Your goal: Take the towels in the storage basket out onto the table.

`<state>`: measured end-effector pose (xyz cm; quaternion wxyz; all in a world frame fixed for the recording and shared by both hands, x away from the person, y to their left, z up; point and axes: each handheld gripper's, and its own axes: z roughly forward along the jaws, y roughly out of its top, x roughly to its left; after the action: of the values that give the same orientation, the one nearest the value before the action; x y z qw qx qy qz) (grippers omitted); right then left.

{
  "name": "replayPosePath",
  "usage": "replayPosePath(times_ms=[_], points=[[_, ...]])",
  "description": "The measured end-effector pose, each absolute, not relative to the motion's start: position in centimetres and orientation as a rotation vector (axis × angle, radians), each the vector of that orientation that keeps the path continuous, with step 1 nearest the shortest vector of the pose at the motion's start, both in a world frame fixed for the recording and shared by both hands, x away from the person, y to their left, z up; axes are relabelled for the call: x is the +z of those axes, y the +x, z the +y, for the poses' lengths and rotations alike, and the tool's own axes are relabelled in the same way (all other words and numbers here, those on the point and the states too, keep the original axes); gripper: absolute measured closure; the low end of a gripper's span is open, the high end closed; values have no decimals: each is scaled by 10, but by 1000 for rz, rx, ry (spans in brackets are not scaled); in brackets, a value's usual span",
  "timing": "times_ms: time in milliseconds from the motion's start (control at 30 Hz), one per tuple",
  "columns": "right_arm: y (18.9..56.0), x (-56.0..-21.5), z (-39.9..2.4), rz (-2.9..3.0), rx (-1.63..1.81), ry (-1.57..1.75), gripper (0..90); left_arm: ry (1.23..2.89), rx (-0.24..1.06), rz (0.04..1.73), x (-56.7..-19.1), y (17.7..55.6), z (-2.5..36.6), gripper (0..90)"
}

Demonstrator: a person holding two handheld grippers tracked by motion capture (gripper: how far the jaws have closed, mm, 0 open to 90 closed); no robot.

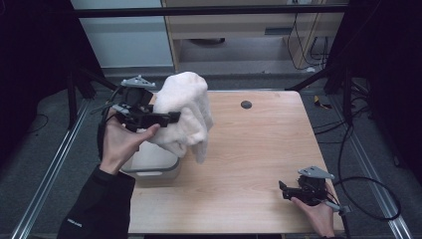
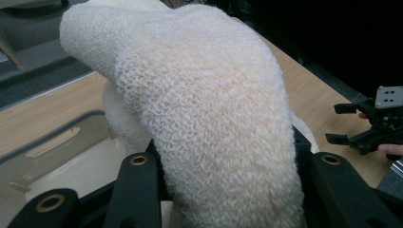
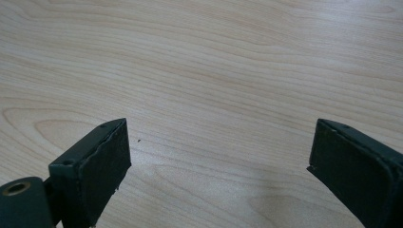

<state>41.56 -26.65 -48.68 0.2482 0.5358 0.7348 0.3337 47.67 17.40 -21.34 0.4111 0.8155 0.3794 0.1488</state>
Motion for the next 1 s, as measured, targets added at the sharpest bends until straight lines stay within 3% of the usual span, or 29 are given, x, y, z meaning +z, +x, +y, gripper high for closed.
replayPosePath(times_ms=[1000], points=[[416,-487,-267,2004,900,1456,68,2152,281,835,-251,485,99,540]])
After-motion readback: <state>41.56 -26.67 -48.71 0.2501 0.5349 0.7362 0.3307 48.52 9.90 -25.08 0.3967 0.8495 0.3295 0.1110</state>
